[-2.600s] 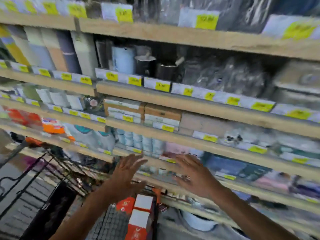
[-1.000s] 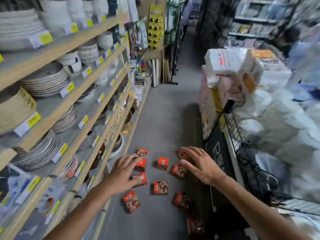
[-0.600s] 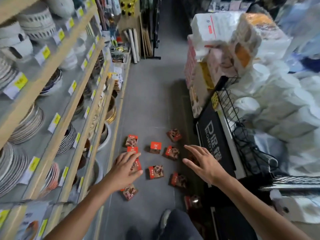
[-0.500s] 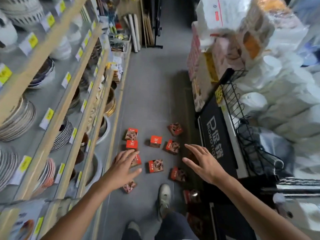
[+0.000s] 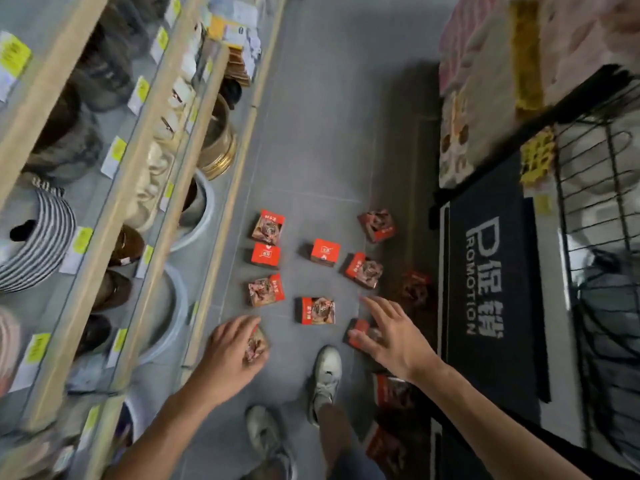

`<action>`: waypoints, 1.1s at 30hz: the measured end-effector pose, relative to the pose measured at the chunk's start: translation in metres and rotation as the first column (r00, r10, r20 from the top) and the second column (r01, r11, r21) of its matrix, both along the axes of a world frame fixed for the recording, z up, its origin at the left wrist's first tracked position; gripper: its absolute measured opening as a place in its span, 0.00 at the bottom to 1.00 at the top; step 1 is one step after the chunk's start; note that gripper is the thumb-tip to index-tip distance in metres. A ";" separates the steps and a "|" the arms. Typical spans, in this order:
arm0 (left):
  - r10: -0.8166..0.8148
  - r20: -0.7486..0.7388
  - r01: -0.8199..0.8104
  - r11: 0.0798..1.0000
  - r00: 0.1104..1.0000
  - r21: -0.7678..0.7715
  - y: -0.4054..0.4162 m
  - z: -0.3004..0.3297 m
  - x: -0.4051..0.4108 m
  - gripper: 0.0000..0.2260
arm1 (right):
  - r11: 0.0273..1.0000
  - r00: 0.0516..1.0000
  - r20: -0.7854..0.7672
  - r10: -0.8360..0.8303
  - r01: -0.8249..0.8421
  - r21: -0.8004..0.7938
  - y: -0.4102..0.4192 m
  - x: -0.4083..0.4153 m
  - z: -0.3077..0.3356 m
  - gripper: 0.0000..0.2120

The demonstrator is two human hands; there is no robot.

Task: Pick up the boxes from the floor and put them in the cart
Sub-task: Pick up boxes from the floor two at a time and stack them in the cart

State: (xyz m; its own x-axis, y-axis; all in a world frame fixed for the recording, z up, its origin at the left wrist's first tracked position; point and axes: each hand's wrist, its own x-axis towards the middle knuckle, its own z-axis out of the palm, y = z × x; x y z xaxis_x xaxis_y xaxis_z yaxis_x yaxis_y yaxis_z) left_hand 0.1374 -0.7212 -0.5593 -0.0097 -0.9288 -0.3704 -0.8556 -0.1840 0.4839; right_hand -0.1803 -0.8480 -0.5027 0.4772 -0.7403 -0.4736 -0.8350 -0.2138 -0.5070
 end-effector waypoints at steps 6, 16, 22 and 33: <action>0.024 -0.020 -0.023 0.998 1.000 0.063 0.009 -0.146 0.009 0.29 | 0.988 0.998 -0.054 0.018 -0.009 0.153 -0.011 0.028 -0.141 0.38; -0.012 -0.113 0.022 0.996 0.994 0.089 0.016 -0.390 0.013 0.29 | 0.903 0.964 -0.125 -0.234 0.263 0.339 -0.015 0.030 -0.454 0.49; 0.081 -0.201 -0.056 0.990 0.976 0.128 0.007 -0.507 -0.006 0.33 | 0.625 0.724 -0.088 -0.684 0.644 0.442 -0.014 0.037 -0.605 0.68; 0.134 -0.312 -0.099 0.987 0.941 0.127 0.007 -0.584 -0.036 0.34 | 0.513 0.519 0.132 -0.845 0.714 0.477 0.014 0.059 -0.700 0.40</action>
State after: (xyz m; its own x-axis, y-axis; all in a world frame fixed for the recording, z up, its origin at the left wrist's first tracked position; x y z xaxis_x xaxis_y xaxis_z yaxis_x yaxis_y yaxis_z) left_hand 0.1016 -0.7145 -1.1436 -0.0374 -0.8854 -0.4633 -0.6293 -0.3393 0.6992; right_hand -0.1217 -0.8341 -1.2030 -0.0582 -0.7100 -0.7017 -0.3471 0.6735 -0.6526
